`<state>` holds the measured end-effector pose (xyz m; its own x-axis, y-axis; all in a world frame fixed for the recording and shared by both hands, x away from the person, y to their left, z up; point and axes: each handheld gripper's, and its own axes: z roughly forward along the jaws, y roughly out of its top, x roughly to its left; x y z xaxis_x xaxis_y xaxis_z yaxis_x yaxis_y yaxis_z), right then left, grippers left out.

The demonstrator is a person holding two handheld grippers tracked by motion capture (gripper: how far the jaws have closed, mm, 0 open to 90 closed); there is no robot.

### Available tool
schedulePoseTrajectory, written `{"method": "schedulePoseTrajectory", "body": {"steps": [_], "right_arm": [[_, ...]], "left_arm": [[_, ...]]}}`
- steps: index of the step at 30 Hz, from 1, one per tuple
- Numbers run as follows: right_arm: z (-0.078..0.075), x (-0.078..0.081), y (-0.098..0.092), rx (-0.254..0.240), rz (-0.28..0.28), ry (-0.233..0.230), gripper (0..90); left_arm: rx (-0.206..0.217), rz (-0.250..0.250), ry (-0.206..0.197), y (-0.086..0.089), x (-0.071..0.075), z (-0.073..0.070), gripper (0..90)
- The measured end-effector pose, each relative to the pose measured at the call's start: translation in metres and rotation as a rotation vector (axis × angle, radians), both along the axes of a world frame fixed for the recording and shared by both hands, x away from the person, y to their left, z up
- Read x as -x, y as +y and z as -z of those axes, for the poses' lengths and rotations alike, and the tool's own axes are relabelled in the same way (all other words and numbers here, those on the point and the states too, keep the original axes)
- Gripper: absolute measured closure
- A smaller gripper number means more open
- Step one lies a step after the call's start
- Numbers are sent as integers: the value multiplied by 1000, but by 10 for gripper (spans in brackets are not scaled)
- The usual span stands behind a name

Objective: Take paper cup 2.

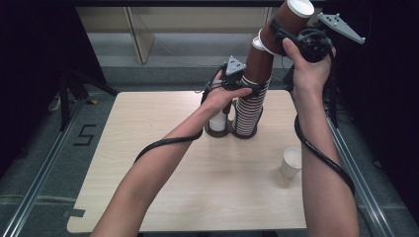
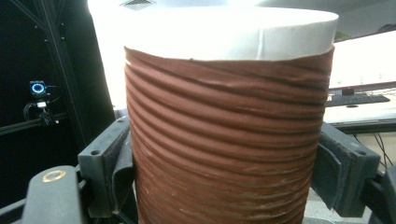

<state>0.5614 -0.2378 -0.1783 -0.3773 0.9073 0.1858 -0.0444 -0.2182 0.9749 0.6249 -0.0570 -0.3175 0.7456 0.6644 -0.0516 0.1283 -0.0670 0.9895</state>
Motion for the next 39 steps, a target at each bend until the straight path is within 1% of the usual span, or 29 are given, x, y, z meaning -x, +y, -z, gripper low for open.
{"method": "schedulePoseTrajectory", "body": {"steps": [1, 2, 4, 5, 6, 9, 10, 11, 12, 14, 16, 17, 18, 20, 21, 23, 24, 25, 26, 28, 29, 30, 32, 33, 34, 35, 36, 37, 39], "right_arm": [[0, 1, -1, 2, 1, -8, 189], [0, 4, -2, -5, -2, -6, 189], [0, 6, -5, -2, -4, -11, 189], [1, 9, -7, -3, -3, -3, 189], [1, 11, -9, -12, -7, -7, 189], [4, 17, -16, -7, -9, -8, 188], [4, 18, -18, -9, -14, -12, 188], [6, 20, -21, -21, -20, -13, 188], [7, 23, -23, -19, -21, -4, 188], [9, 26, -27, -14, -20, -4, 188], [12, 31, -33, -20, -22, -7, 188], [13, 34, -35, -27, -24, -1, 188], [14, 37, -36, -25, -24, 5, 188], [17, 42, -39, -10, -22, -3, 188], [18, 45, -40, -8, -22, 5, 188], [21, 50, -42, -5, -26, 8, 187], [27, 56, -42, 7, -32, 18, 187], [29, 58, -41, 17, -31, 26, 187], [29, 58, -41, 17, -31, 26, 187], [36, 62, -39, 25, -45, 34, 187], [41, 65, -37, 38, -50, 45, 187], [45, 67, -36, 31, -58, 49, 187], [52, 70, -34, 43, -65, 61, 187], [58, 72, -32, 39, -70, 62, 187], [60, 73, -32, 50, -73, 69, 186], [63, 74, -31, 44, -78, 70, 187], [68, 77, -29, 40, -87, 83, 186], [72, 77, -29, 44, -96, 87, 186], [81, 81, -27, 43, -108, 105, 186]], "left_arm": [[-4, -1, -3, 0, 1, 0, 66], [-10, -3, -10, 1, 1, -1, 66], [-23, 7, -29, 4, 4, -1, 60], [-28, 9, -36, 5, 5, -2, 48], [-32, 9, -41, 7, 7, -3, 32], [-32, 18, -54, 14, 14, -5, 1], [-38, 21, -57, 17, 17, -5, 0], [-40, 20, -60, 19, 21, -6, 0], [-47, 22, -66, 22, 24, -6, 0], [-54, 26, -77, 28, 31, -7, 0], [-64, 19, -93, 34, 39, -8, 0], [-72, 16, -91, 37, 43, -8, 0], [-74, 17, -96, 40, 47, -8, 0], [-90, 21, -103, 47, 56, -7, 0], [-95, 22, -109, 51, 60, -7, 0], [-94, 24, -115, 59, 68, -7, 0], [-94, 28, -114, 62, 73, -6, 0], [-94, 30, -115, 65, 77, -6, 0], [-99, 30, -117, 69, 81, -4, 0], [-132, 23, -121, 76, 92, 0, 0], [-136, 25, -126, 80, 96, 2, 0], [-140, 28, -126, 83, 100, 3, 0], [-138, 35, -126, 92, 111, 8, 0], [-138, 37, -127, 94, 114, 10, 0], [-139, 38, -127, 97, 117, 12, 0], [-138, 37, -124, 102, 122, 15, 0], [-135, 39, -123, 105, 125, 17, 0], [-130, 40, -118, 110, 129, 21, 0], [-135, 40, -113, 117, 136, 28, 0]]}}
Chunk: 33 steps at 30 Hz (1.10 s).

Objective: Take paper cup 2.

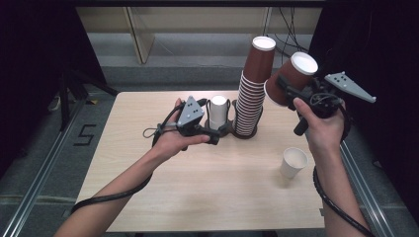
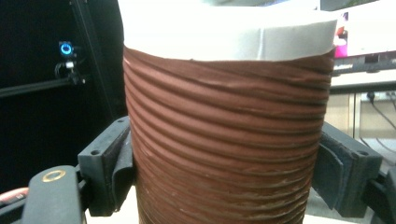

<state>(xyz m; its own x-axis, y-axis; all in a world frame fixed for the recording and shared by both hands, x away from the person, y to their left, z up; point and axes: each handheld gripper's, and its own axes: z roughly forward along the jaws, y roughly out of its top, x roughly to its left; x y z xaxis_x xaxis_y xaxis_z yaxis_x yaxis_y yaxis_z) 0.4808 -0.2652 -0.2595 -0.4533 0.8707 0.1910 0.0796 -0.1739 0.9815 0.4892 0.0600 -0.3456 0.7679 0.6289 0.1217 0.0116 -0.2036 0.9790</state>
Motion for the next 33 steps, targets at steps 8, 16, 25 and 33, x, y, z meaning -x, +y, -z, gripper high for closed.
{"method": "schedulePoseTrajectory", "body": {"steps": [8, 16, 25, 33], "right_arm": [[34, 12, 4, -28, -48, 65, 185], [76, 21, 22, -55, -106, 134, 184], [117, 30, 52, -101, -210, 221, 184], [136, 34, 63, -122, -230, 280, 184]], "left_arm": [[-43, -4, 7, 23, 24, 29, 0], [-64, -15, 30, 37, 49, 60, 0], [-81, -9, 54, 39, 62, 84, 0], [-76, 21, 46, 36, 68, 98, 0]]}}
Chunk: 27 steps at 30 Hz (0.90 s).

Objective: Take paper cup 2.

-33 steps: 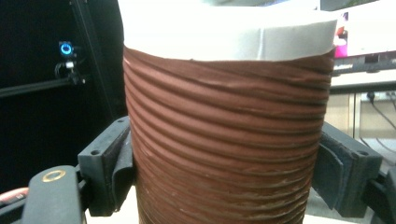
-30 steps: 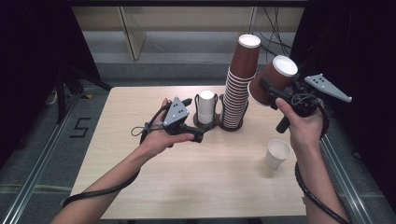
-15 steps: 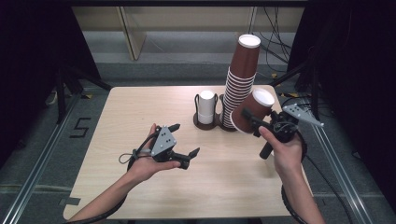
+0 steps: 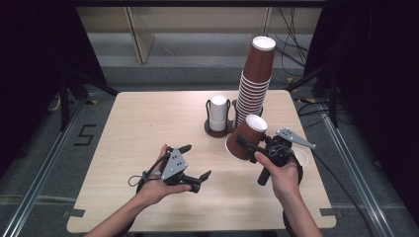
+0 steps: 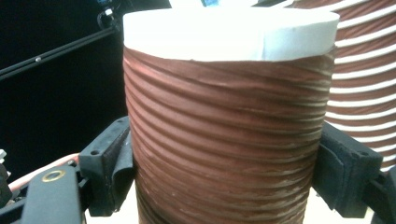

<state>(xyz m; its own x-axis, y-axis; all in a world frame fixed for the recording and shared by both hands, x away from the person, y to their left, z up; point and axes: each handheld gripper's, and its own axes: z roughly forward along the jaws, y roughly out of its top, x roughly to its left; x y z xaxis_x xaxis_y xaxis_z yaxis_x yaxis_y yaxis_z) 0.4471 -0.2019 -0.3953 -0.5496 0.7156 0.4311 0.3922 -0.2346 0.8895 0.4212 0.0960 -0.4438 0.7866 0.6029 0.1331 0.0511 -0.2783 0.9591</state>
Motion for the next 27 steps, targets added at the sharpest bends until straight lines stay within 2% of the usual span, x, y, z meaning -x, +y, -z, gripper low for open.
{"method": "schedulePoseTrajectory", "body": {"steps": [4, 8, 11, 14, 15, 18, 20, 24, 27], "right_arm": [[10, 0, 6, 6, -8, 13, 183], [18, 1, 10, -20, -17, 59, 181], [24, 1, 12, -45, -29, 68, 181], [29, 1, 14, -43, -33, 82, 181], [30, 2, 16, -56, -31, 111, 181], [33, 2, 17, -51, -31, 102, 181], [34, 3, 18, -76, -35, 130, 181], [38, 3, 18, -76, -38, 124, 181], [39, 4, 17, -79, -45, 132, 181]], "left_arm": [[7, 21, -3, -3, 2, 4, 0], [31, 48, -4, -8, 6, 5, 0], [36, 75, 1, -12, 8, 6, 0], [38, 99, 6, -19, 9, 7, 0], [35, 105, 8, -20, 9, 8, 0], [34, 124, 8, -27, 8, 8, 0], [39, 134, 4, -31, 7, 9, 0], [21, 131, -7, -34, 6, 10, 0], [27, 130, -5, -35, 4, 10, 0]]}}
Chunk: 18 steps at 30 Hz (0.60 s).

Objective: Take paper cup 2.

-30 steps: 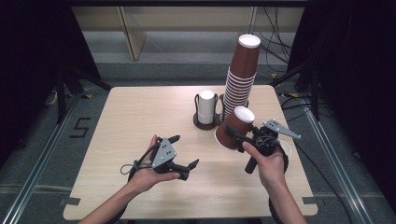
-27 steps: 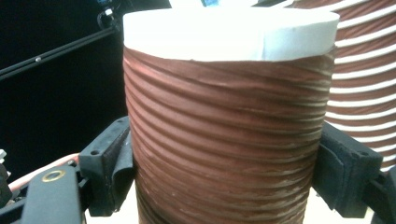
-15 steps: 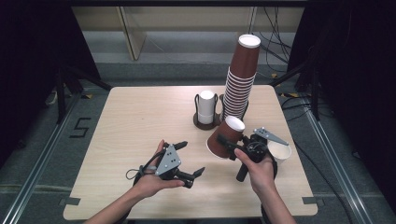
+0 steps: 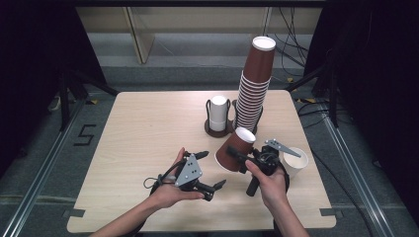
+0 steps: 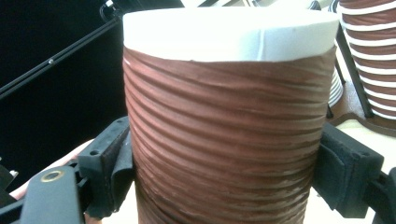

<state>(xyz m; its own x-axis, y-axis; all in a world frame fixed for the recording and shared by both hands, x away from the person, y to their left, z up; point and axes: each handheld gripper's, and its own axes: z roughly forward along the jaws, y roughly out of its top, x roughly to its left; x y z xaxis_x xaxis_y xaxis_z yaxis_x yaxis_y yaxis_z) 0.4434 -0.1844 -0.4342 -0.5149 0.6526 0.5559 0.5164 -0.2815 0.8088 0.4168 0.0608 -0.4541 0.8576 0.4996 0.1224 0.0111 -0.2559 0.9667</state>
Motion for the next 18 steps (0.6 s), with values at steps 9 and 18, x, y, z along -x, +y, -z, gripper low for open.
{"method": "schedulePoseTrajectory", "body": {"steps": [9, 18], "right_arm": [[2, 3, 4, -21, -11, 29, 181], [1, 7, 7, -34, -24, 34, 182]], "left_arm": [[-8, 14, 2, -11, -6, 3, 0], [6, 3, 24, -15, -15, -1, 0]]}}
